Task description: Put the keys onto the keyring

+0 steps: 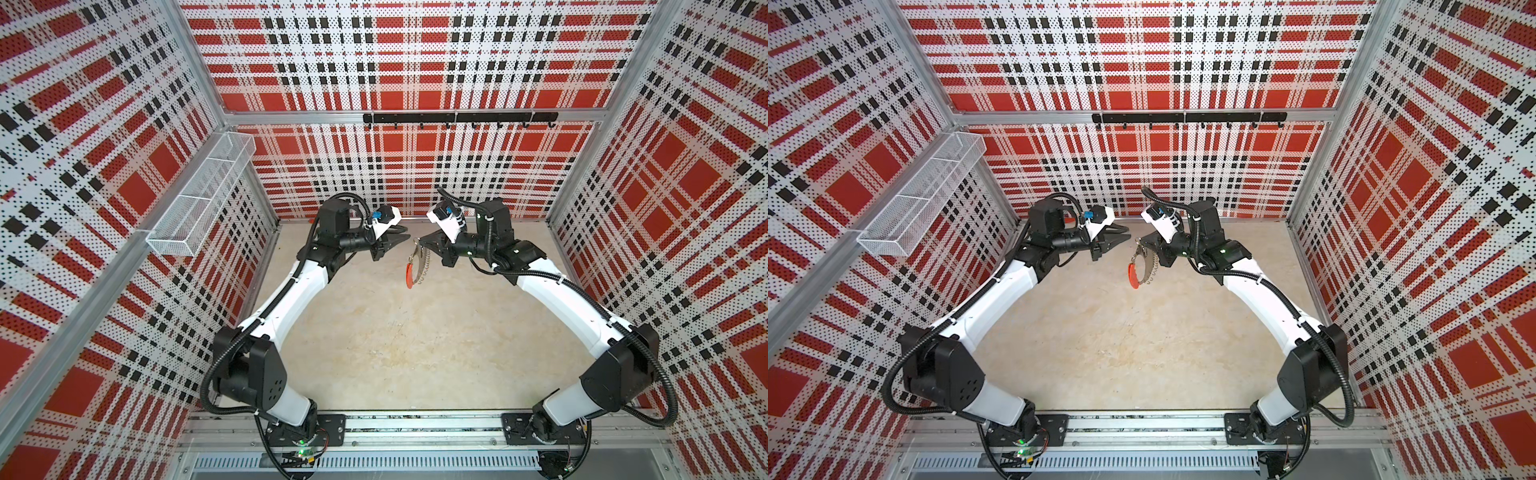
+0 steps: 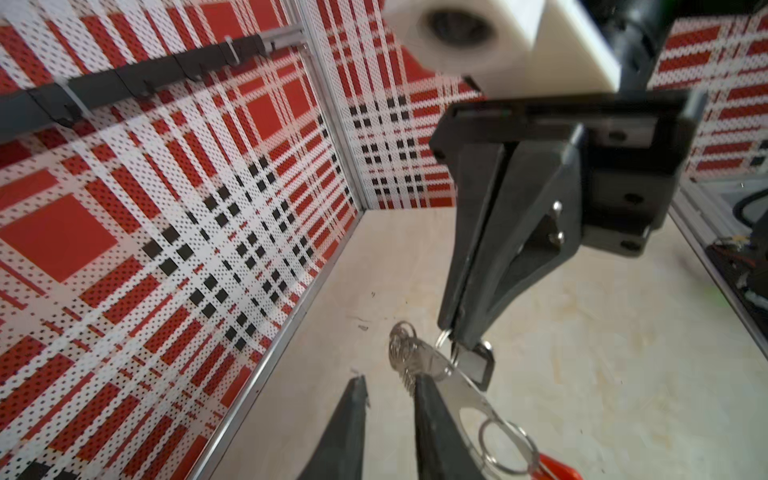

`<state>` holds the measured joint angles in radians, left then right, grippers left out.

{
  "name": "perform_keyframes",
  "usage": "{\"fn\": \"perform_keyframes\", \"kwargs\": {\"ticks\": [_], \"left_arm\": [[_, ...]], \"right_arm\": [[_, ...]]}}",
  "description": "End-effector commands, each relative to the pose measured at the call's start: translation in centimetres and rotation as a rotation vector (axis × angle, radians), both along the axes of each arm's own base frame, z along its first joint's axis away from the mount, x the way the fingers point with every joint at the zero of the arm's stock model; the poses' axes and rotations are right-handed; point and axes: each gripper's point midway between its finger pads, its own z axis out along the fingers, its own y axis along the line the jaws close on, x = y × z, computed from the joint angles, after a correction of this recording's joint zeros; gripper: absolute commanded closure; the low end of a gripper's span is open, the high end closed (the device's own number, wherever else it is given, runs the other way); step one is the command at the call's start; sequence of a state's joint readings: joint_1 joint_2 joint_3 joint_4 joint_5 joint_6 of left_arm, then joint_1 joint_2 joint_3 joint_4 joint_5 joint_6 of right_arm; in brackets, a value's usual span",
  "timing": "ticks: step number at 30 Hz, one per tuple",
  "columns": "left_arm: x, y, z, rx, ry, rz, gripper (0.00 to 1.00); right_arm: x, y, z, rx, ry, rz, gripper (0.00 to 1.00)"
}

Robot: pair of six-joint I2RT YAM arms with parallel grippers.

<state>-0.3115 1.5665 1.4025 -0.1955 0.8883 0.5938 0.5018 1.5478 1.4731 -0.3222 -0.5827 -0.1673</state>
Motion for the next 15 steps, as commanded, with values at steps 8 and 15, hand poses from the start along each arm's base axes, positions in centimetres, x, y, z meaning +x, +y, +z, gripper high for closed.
{"fn": "perform_keyframes", "kwargs": {"ticks": [8,15], "left_arm": [[-1.9,-0.7,-1.8,0.055,0.085,-0.150,0.68],[-1.7,-0.1,-0.5,-0.007,0.112,-0.202,0.65]], "right_arm": [[-2.0,0.2,2.0,0.020,-0.059,0.078,1.00],[-2.4,0.5,2.0,0.034,-0.054,0.095,1.00]]}}
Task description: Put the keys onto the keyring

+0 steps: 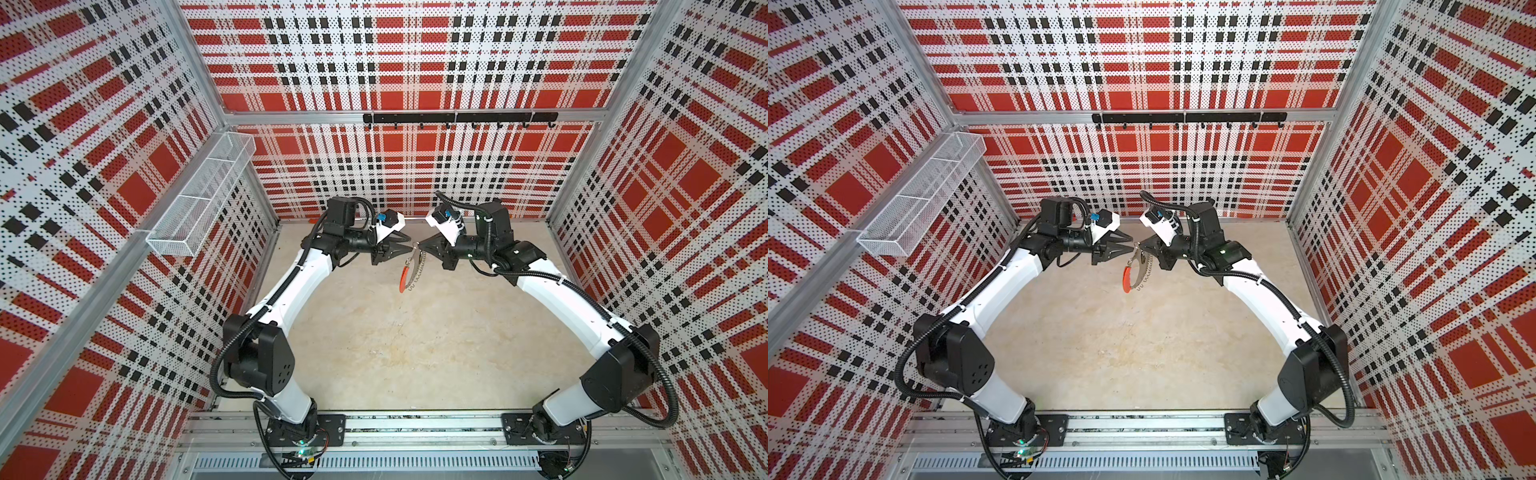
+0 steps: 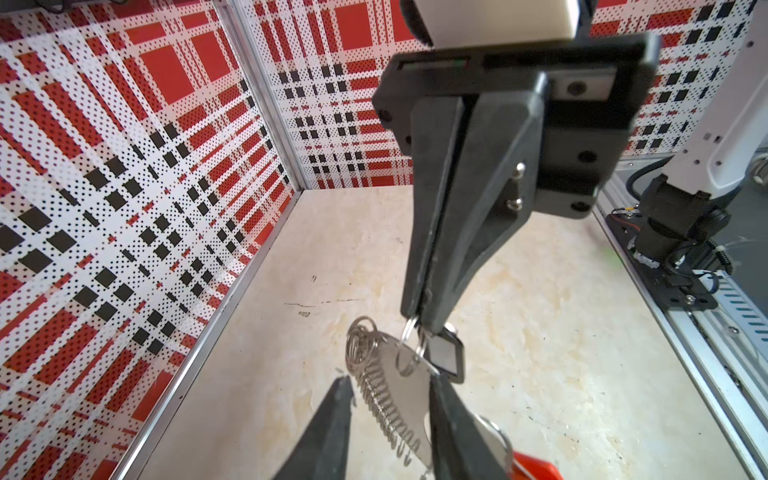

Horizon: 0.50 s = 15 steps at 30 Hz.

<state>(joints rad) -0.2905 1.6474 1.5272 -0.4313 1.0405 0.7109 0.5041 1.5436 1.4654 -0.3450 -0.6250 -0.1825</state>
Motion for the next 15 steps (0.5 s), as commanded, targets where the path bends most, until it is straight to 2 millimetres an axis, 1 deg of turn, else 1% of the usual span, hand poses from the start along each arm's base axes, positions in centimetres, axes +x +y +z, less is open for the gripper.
{"fn": "perform_keyframes", "kwargs": {"ticks": [1,5,9,15], "left_arm": [[-0.51,0.09,0.50,-0.032,0.023,-0.059,0.65],[-0.59,-0.11,0.13,-0.035,0.051,-0.070,0.69],[-0.54,-0.12,-0.18,-0.032,0.069,-0.072,0.70],[-0.59,-0.13,0.35,-0.042,0.063,-0.083,0.71]], "right_arm": [[-1.48,0.27,2.52,0.046,-0.069,0.053,1.00],[-1.62,0.53,3.00,0.065,-0.074,0.064,1.00],[-1.55,0.70,2.99,0.068,-0.068,0.068,1.00],[-1.52,0.97,2.80,0.062,-0.063,0.074,1.00]]}}
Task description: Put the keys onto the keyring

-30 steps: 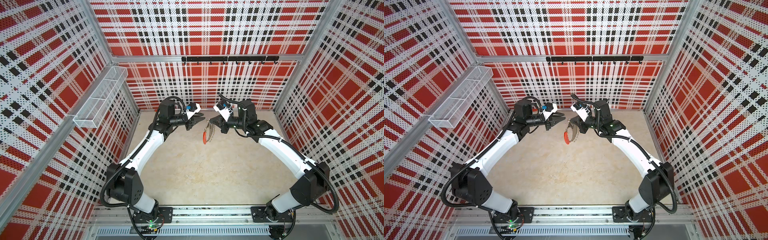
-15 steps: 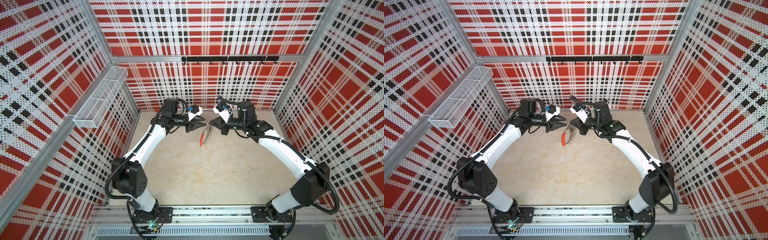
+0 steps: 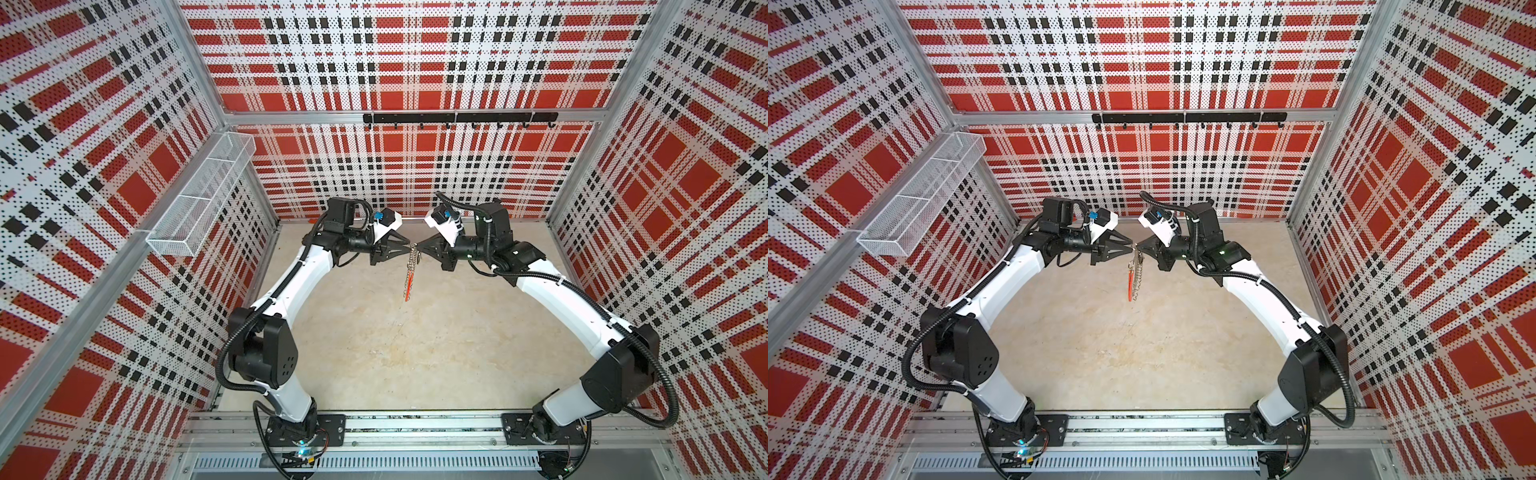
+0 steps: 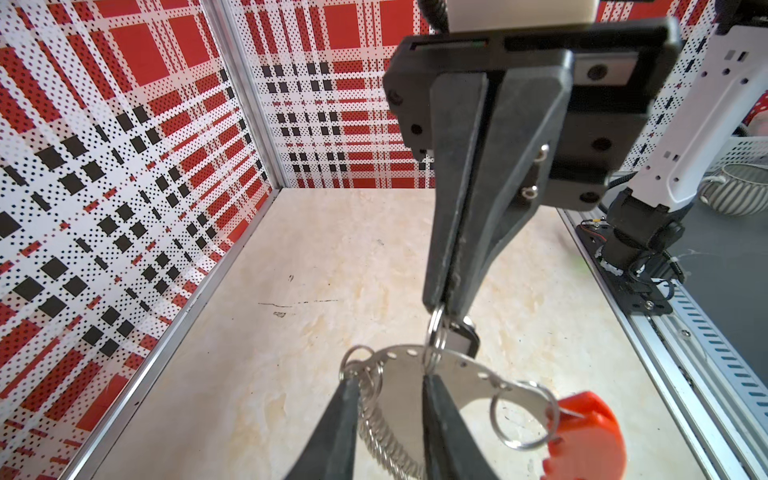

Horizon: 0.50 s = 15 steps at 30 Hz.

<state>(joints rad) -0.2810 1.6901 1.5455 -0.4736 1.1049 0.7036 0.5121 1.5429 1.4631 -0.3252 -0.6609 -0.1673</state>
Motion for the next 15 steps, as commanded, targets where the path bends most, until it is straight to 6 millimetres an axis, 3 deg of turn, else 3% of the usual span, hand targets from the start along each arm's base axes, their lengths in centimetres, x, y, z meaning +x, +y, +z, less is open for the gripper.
{"fn": "perform_keyframes", "kwargs": {"ticks": [1,15], "left_arm": [[-0.52,0.00,1.52,-0.030,-0.018,-0.042,0.71],[-0.73,-0.07,1.93,-0.040,-0.010,-0.048,0.65]], "right_arm": [[-0.85,0.32,2.37,0.036,-0.070,0.035,1.00],[-0.71,0.49,2.11,0.036,-0.064,0.038,1.00]]}}
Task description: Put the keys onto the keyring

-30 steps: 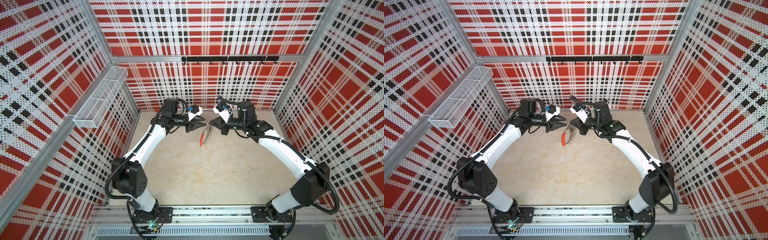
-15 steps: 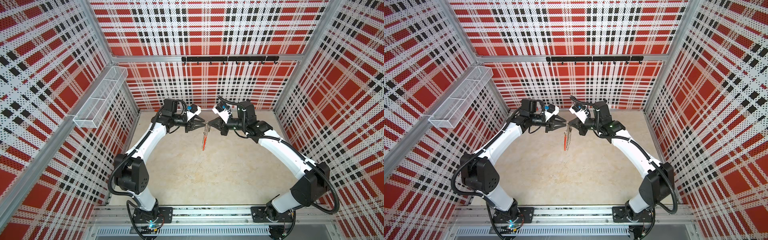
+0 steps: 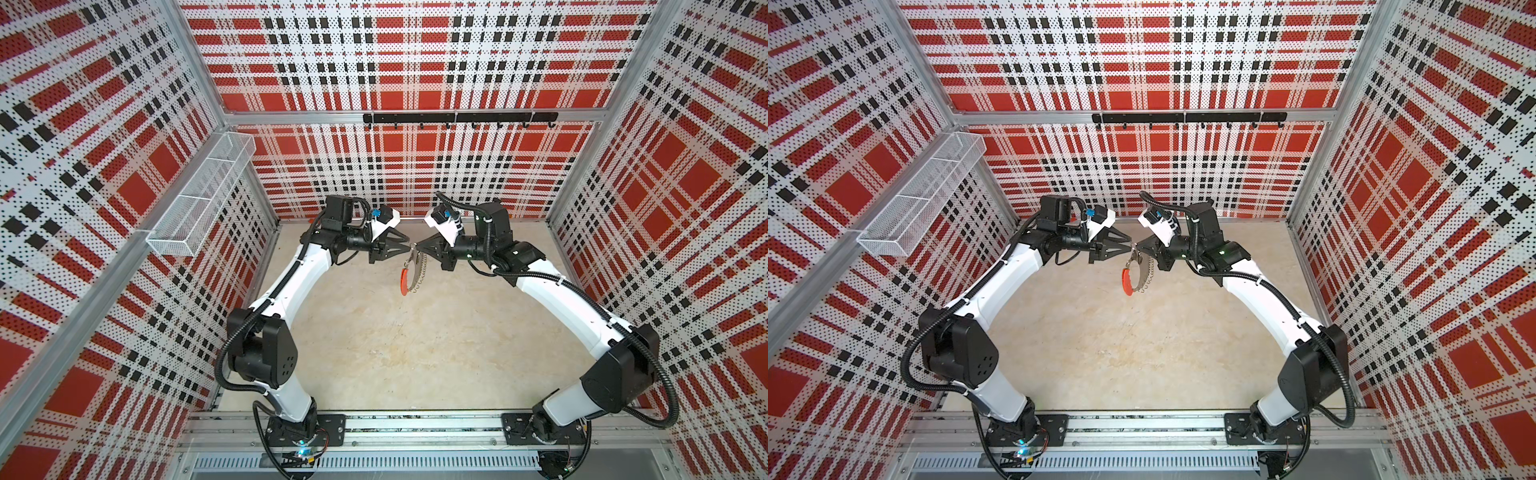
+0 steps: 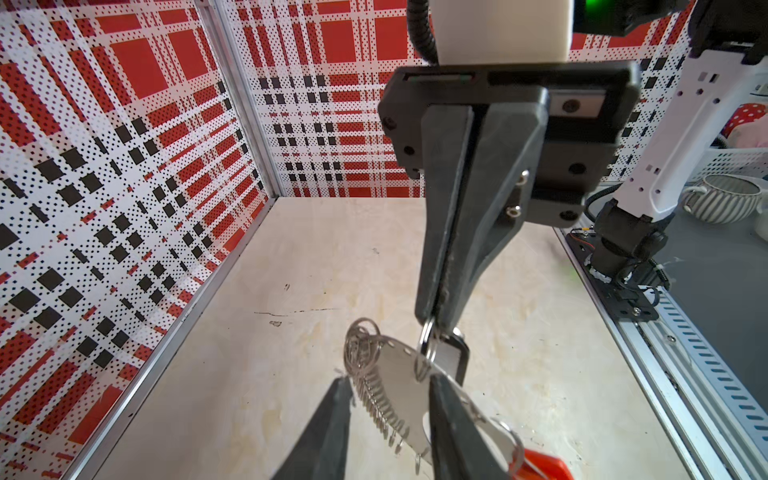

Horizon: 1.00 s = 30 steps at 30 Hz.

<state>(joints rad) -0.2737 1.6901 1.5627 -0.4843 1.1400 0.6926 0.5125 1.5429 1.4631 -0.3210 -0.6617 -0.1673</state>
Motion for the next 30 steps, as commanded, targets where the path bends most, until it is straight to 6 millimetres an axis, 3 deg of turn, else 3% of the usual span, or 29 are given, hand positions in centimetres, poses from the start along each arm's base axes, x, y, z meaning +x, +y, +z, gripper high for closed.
{"fn": "perform_keyframes", "kwargs": {"ticks": [1,16,22,30], "left_arm": [[-0.4,-0.3,1.1,-0.018,-0.018,-0.032,0.65],[-0.4,-1.6,0.8,-0.028,0.032,-0.063,0.81],[-0.6,-1.9,0.5,-0.031,0.061,-0.078,1.00],[-2.0,-1.9,1.5,-0.053,0.000,-0.127,1.00]], "right_arm": [[-0.8,0.5,2.0,0.033,-0.060,0.039,1.00],[-0.7,0.5,2.2,0.036,-0.067,0.033,1.00],[-0.6,0.5,2.3,0.037,-0.068,0.031,1.00],[0.2,0.3,2.3,0.080,-0.009,-0.033,1.00]]}}
